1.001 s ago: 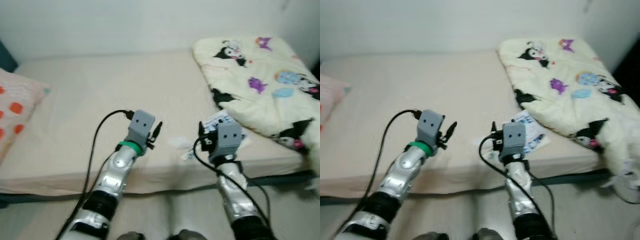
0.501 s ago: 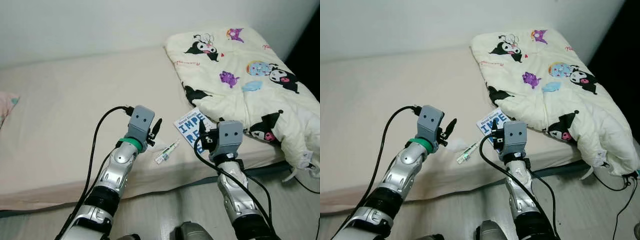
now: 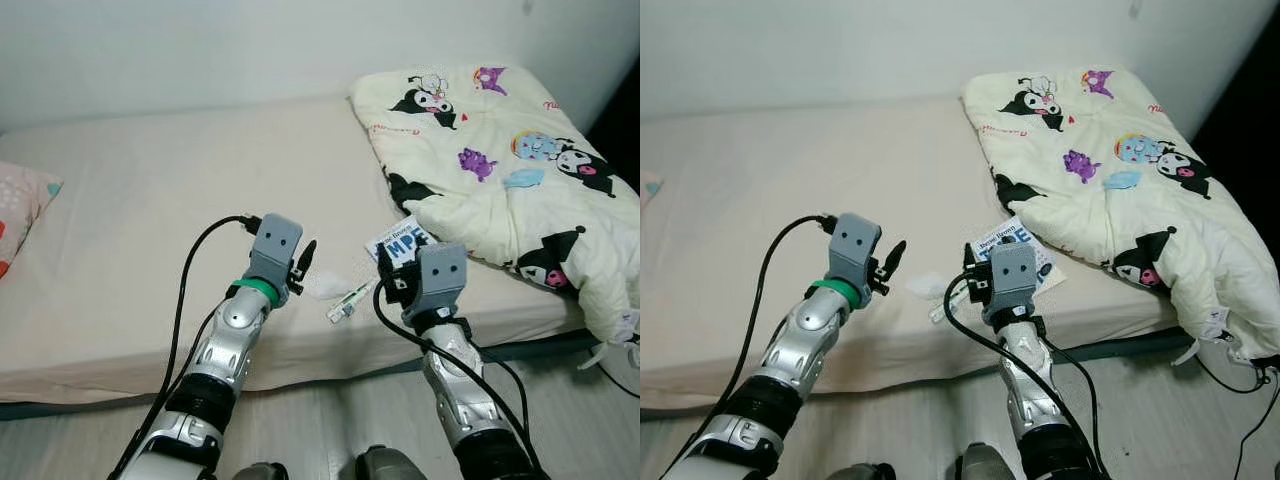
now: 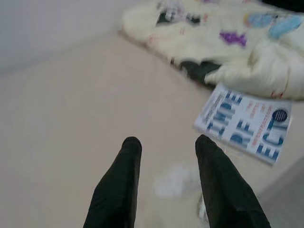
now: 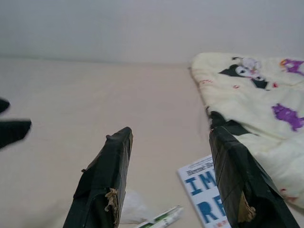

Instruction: Clean up the room

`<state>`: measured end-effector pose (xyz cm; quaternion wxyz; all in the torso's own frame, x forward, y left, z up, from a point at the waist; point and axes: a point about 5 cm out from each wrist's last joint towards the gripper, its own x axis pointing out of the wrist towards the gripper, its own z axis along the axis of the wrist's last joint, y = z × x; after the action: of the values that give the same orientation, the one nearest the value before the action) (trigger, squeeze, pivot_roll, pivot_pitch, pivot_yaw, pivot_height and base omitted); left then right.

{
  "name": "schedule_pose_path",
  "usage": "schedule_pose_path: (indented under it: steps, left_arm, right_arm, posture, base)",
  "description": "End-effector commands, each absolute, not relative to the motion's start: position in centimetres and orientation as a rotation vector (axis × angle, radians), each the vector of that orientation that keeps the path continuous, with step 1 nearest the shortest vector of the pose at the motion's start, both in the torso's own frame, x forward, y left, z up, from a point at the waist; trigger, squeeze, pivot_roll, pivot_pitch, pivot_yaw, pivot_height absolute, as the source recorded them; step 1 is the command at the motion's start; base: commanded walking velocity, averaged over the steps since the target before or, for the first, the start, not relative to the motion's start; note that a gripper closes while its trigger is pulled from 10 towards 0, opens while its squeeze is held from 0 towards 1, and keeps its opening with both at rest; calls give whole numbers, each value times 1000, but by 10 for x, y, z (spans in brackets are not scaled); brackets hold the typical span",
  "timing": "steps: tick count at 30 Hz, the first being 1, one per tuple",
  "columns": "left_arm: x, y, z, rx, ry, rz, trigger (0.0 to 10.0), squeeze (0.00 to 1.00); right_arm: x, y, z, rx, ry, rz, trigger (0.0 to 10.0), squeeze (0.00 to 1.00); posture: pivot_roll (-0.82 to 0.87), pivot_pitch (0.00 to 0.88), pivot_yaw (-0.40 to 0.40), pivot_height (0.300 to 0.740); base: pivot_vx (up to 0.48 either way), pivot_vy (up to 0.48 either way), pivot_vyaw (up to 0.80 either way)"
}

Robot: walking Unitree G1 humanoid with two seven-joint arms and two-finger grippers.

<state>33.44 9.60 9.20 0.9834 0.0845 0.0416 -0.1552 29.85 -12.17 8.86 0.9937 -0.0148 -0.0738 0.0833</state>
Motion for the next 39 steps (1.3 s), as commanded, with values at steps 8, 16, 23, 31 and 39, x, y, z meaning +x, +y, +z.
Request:
schedule_pose_path:
  steps: [8,16,23,31,39]
  left_arm:
    - [329,132,74,47,143,-174,10000,0]
    - [329,132,84,115,62,-149,10000,0]
    - [328,127,86,127,42,-175,10000,0]
    - [326,128,87,138,34,-176,10000,0]
    - [327,127,93,162,13,-183,10000,0]
  right_arm:
    - [291,-110,73,48,-61,235,10000,0]
    - [300,-115,76,47,-58,204,10000,0]
    - [301,-118,78,46,-62,194,10000,0]
    - [300,-118,76,52,-62,187,10000,0]
    - [302,-118,77,54,-62,187,10000,0]
  posture:
    - [-80,0,47,740]
    - [-72,0,33,740]
    - [-69,12,38,715]
    - [-59,31,43,685]
    - [-45,46,41,655]
  base:
    - [0,0,0]
    - [0,0,0]
    - [0,0,0]
    - [0,0,0]
    - [0,0,0]
